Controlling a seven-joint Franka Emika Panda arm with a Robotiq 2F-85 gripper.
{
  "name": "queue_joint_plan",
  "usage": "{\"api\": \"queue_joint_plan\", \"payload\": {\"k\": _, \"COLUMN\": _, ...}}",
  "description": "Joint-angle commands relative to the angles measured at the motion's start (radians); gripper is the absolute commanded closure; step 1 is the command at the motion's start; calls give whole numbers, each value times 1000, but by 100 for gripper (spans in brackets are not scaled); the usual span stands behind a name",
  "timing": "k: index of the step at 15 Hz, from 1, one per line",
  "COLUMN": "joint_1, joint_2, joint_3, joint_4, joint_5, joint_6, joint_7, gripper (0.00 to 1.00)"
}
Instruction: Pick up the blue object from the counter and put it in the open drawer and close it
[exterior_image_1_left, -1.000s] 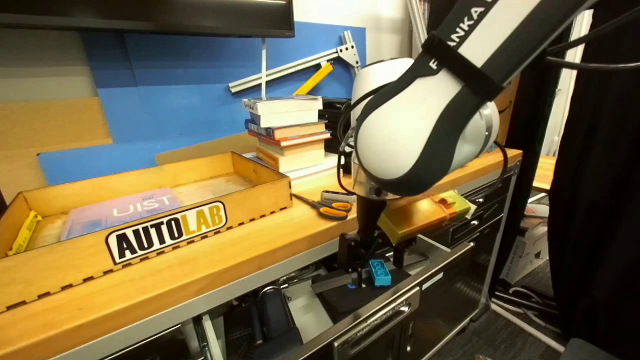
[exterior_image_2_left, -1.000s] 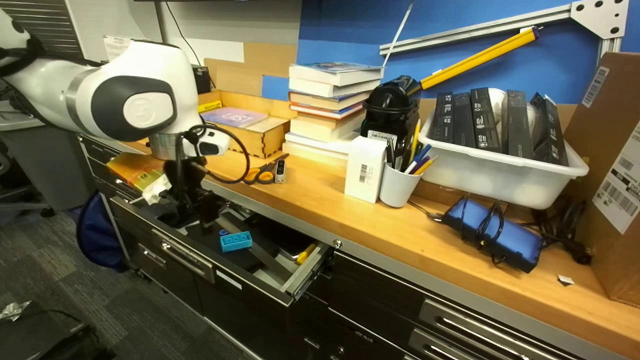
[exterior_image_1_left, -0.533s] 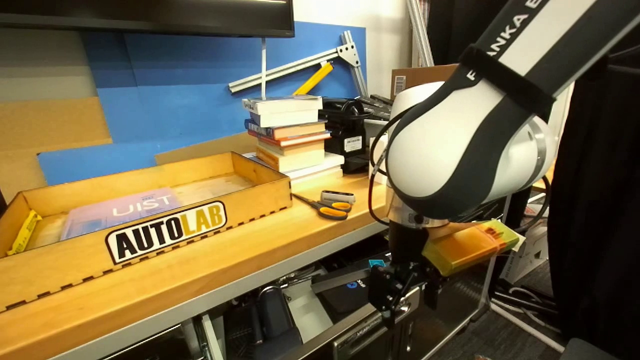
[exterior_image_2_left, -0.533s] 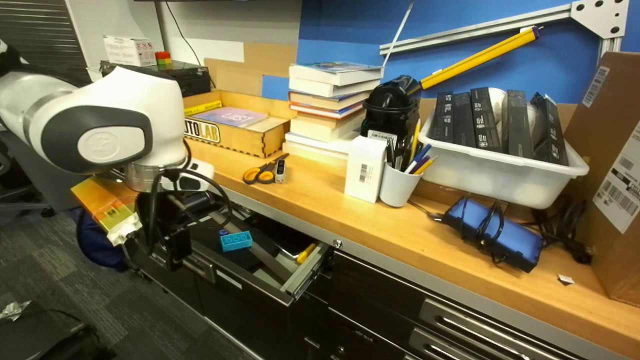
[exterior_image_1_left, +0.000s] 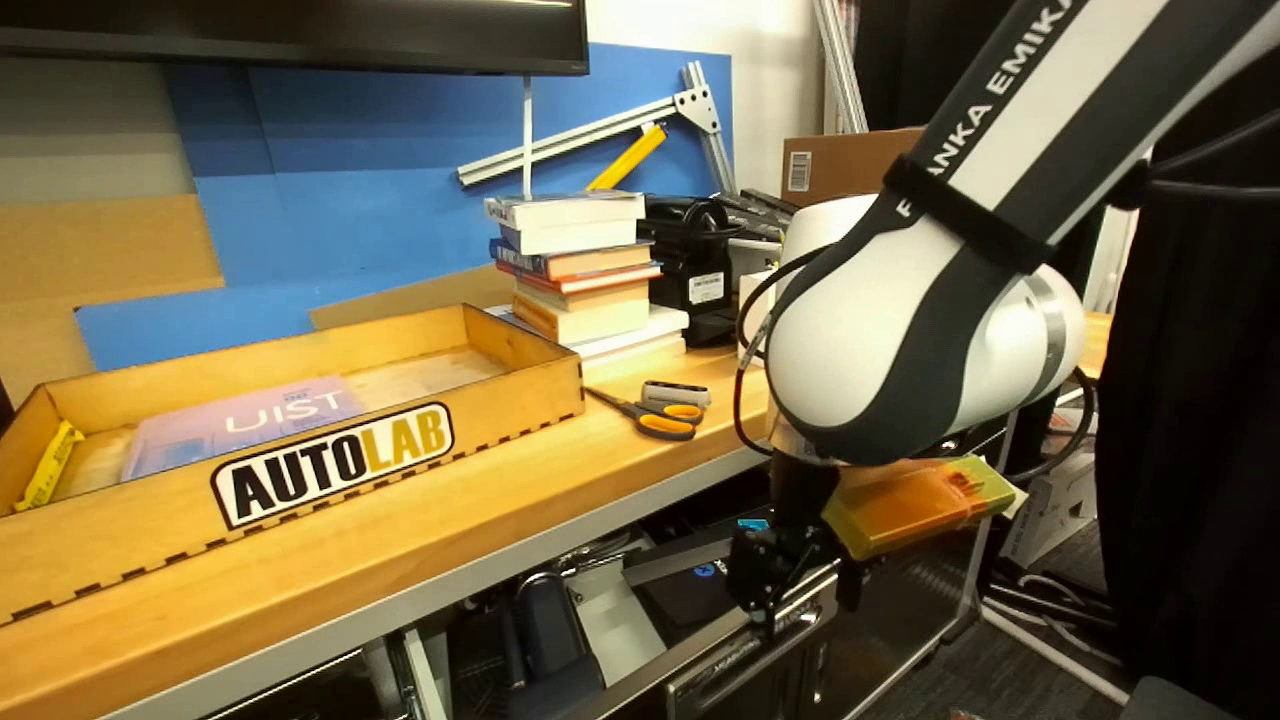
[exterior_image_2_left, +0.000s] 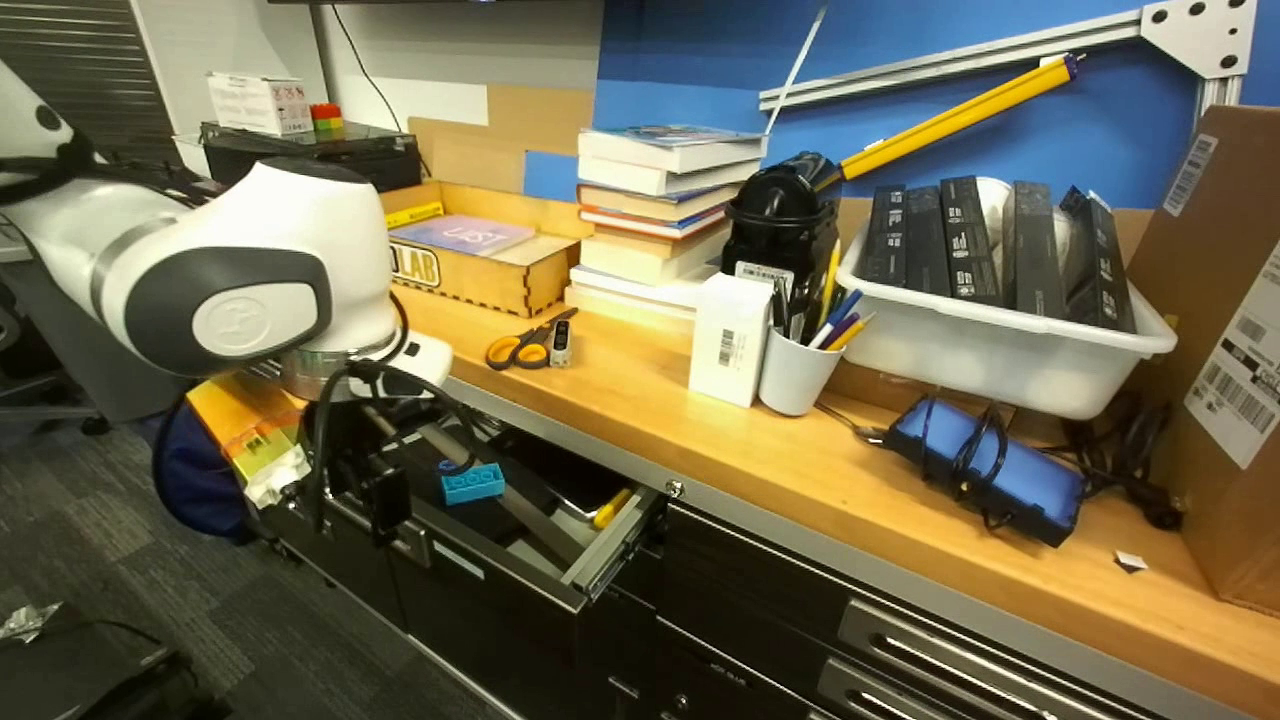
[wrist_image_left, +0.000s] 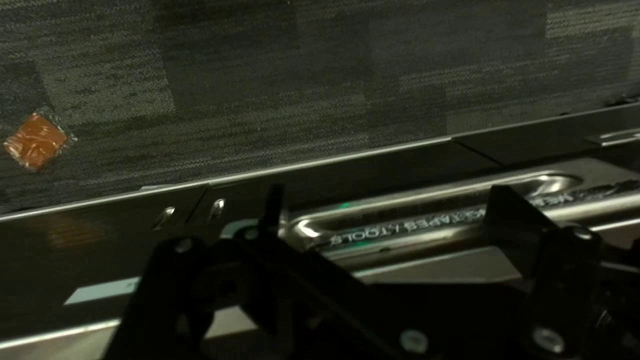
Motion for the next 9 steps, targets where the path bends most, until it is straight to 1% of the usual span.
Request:
{"api": "queue_joint_plan", "payload": {"k": 1, "joint_1": -40, "joint_2": 60, "joint_3": 6, "joint_4": 52, "joint_5": -127, "joint_6": 94, "joint_7": 148, "gripper": 0}}
{"api": "queue_joint_plan", "payload": {"k": 4, "joint_1": -62, "joint_2": 91, "joint_3": -6, "joint_4": 100, "joint_5": -261, "joint_6": 127, "joint_7": 278, "gripper": 0}}
{"api": "queue_joint_plan", "payload": {"k": 7, "joint_1": -75, "joint_2": 136, "joint_3": -33, "joint_4": 169, "joint_5": -272, "joint_6": 128, "joint_7": 284, "gripper": 0}}
{"api": "queue_joint_plan", "payload": {"k": 9, "joint_1": -73, "joint_2": 177, "joint_3": -45, "joint_4": 220, "joint_5": -223, "joint_6": 128, "joint_7": 237, "gripper": 0}}
